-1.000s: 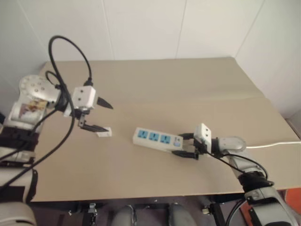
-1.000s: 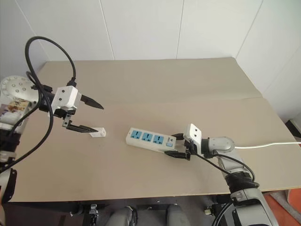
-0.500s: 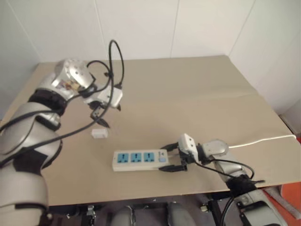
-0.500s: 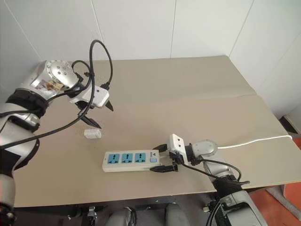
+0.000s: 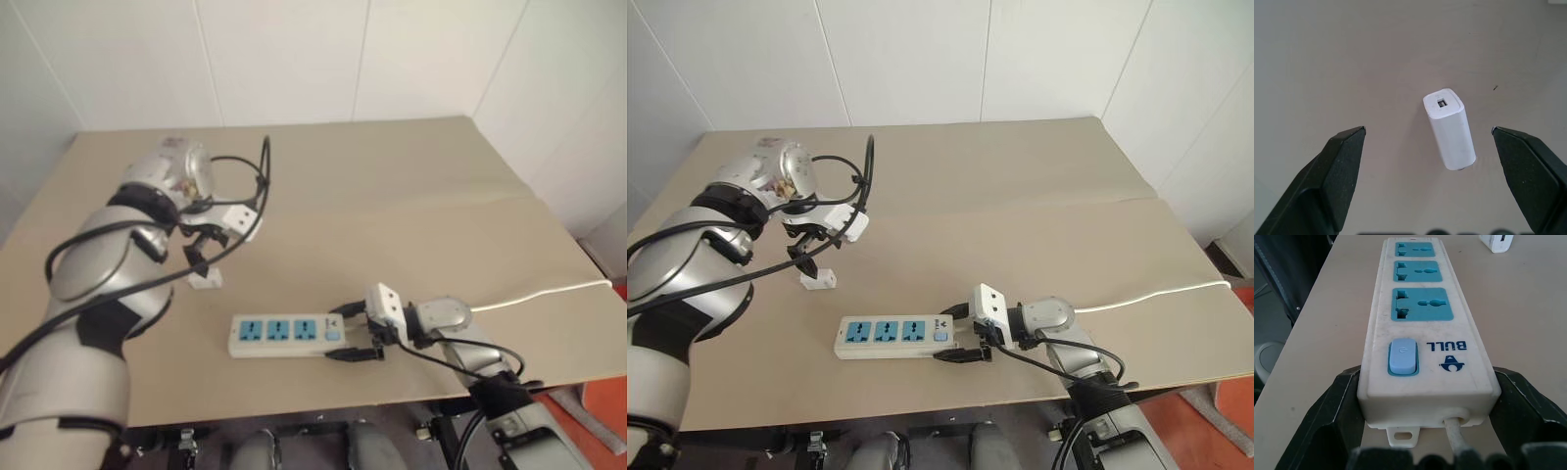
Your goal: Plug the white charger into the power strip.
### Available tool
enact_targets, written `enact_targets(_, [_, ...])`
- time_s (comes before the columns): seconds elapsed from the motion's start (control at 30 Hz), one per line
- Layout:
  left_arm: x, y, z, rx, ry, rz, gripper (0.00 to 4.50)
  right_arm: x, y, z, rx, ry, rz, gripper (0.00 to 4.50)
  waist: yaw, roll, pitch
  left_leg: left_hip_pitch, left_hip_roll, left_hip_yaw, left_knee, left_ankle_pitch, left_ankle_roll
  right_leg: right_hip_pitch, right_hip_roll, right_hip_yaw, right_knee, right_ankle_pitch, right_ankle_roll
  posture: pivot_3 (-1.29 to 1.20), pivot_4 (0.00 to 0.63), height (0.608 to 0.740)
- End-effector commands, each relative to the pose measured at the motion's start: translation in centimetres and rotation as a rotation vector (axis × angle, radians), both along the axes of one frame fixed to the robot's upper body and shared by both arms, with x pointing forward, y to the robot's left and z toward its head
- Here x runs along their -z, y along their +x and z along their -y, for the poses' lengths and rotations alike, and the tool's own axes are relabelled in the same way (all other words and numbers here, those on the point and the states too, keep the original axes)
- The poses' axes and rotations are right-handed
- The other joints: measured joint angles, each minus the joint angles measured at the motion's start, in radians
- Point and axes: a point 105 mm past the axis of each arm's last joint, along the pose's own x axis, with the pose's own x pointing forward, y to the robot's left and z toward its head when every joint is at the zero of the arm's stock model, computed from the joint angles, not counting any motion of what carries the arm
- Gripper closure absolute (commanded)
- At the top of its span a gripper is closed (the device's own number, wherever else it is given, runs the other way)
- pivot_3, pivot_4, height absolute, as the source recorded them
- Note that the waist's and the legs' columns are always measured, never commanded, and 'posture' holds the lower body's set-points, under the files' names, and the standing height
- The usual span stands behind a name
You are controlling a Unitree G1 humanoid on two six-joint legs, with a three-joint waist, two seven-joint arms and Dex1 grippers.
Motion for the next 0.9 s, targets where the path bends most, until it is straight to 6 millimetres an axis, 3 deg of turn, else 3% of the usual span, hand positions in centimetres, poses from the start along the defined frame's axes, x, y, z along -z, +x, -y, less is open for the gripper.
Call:
enact_targets(0.03, [-1.2, 0.3, 0.4, -0.005, 0.033, 0.028, 0.0, 3.2, -1.2, -0.8, -0.021, -0.085, -0.082, 1.09, 0.0, 0.0, 0.0, 0.0, 0.0, 0.0, 0.0, 0.0, 0.0, 0.0, 0.0, 0.0, 0.0, 0.0, 0.0, 0.0, 0.15, 0.74])
enact_targets(0.17, [-0.5, 0.3, -0.1, -0.003, 0.111, 0.013, 0.0, 3.2, -1.2, -1.1, -0.015, -0.078, -0.076, 1.09, -0.004, 0.0, 0.0, 0.001, 0.001, 0.0, 0.0, 0.0, 0.0, 0.0, 0.002, 0.001, 0.001, 0.0, 0.0, 0.0, 0.15, 0.74])
enact_targets(0.9, [3.8, -0.4, -0.1, -0.107, 0.138, -0.054, 0.0, 3.8, -1.0, -1.1, 0.0, -0.092, -0.042, 1.09, -0.004, -0.002, -0.001, 0.004, 0.009, 0.0, 0.0, 0.0, 0.0, 0.002, 0.01, 0.003, 0.002, 0.002, -0.003, 0.0, 0.15, 0.74])
